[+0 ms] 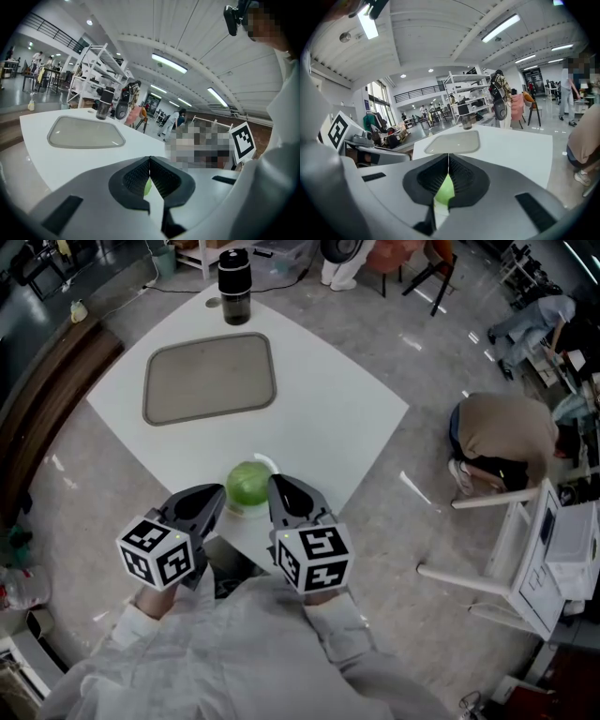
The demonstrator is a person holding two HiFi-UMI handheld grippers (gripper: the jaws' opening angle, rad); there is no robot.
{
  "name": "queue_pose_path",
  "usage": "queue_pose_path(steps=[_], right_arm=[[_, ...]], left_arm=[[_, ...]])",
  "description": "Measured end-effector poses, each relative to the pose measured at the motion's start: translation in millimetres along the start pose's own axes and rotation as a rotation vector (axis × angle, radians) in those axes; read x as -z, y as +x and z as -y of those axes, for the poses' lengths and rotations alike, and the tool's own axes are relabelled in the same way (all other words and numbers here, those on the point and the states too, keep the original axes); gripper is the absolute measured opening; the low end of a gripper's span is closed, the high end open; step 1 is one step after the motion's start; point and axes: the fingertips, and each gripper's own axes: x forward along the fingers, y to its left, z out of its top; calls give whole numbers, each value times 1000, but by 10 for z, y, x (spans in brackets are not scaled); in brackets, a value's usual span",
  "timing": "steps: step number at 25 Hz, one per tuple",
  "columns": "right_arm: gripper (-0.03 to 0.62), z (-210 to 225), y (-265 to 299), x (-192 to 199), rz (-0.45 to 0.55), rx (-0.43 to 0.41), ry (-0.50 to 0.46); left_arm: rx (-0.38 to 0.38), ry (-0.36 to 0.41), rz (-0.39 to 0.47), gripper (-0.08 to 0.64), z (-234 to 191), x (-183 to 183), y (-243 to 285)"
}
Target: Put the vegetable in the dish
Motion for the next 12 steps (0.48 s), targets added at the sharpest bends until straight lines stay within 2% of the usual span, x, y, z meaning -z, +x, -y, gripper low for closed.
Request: queue_pose_path(steps=[4, 12], right_arm=[[15, 29, 21, 78, -20, 12, 15], [15, 75, 111, 104, -12, 40, 55]], left_arm=[[2, -10, -26, 8, -60, 54, 45], [59, 3, -49, 8, -128, -67, 214]])
